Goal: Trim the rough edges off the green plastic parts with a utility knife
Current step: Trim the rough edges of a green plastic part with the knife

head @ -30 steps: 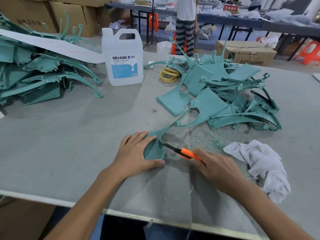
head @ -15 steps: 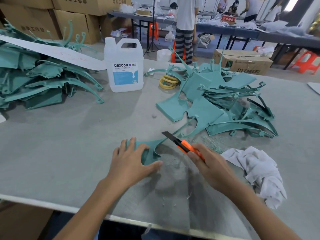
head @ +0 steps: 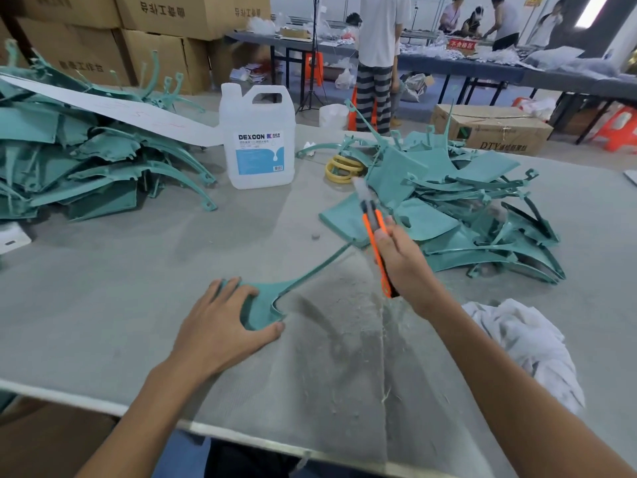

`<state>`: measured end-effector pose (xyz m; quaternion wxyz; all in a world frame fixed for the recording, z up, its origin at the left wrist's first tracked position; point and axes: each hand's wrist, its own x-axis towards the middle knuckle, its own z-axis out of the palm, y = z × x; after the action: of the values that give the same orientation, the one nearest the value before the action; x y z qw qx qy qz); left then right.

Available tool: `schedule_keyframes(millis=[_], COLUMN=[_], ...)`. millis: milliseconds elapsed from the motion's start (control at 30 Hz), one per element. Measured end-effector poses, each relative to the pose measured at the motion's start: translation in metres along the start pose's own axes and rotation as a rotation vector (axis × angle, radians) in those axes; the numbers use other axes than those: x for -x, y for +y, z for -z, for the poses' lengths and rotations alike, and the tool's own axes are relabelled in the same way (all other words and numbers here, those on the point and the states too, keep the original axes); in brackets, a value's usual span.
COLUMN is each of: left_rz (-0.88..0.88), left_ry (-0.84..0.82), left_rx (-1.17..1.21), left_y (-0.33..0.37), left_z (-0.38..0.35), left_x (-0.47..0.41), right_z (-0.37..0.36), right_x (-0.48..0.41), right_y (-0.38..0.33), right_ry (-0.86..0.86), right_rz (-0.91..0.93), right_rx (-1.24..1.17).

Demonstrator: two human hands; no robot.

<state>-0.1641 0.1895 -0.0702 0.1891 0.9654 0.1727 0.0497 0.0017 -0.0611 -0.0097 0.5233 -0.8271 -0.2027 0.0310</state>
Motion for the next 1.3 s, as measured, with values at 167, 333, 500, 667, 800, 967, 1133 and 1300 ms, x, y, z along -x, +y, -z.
schedule_keyframes(millis=[167, 333, 500, 667, 800, 967, 1133, 1300], left_rz=[-0.162, -0.400, -0.349, -0.262, -0.265, -0.280, -0.279, -0.301], left_ry=[-0.217, -0.281, -0.218, -0.152, -0.088, -0.114, -0.199, -0.245], left_rx=[0.064, -0.003, 0.116, 0.101, -0.044, -0.033, 0.014, -0.023], left_y=[-0.018, 0.024, 0.061, 0.072, 0.080, 0.081, 0.076, 0.073], left_z=[0.020, -0.001, -0.024, -0.034, -0.047, -0.047, -0.039, -0.037], left_x=[0.011, 0.023, 0.011, -0.008, -0.014, -0.012, -0.008, -0.008], right_z=[0.024, 0.043, 0.049, 0.084, 0.102, 0.081, 0.070, 0.074], right_x=[-0.026, -0.044, -0.037, 0.007, 0.081, 0.137, 0.137, 0.128], right_y=[0.000, -0.019, -0.055, -0.072, -0.051, 0.007, 0.030, 0.034], right_ry=[0.026, -0.366, -0.511, -0.179, -0.026, -0.176, -0.337, -0.418], right_rz=[-0.297, -0.307, -0.184, -0.017, 0.067, 0.045, 0.056, 0.082], right_rx=[-0.544, -0.004, 0.212, 0.118, 0.092, 0.662, 0.801, 0.823])
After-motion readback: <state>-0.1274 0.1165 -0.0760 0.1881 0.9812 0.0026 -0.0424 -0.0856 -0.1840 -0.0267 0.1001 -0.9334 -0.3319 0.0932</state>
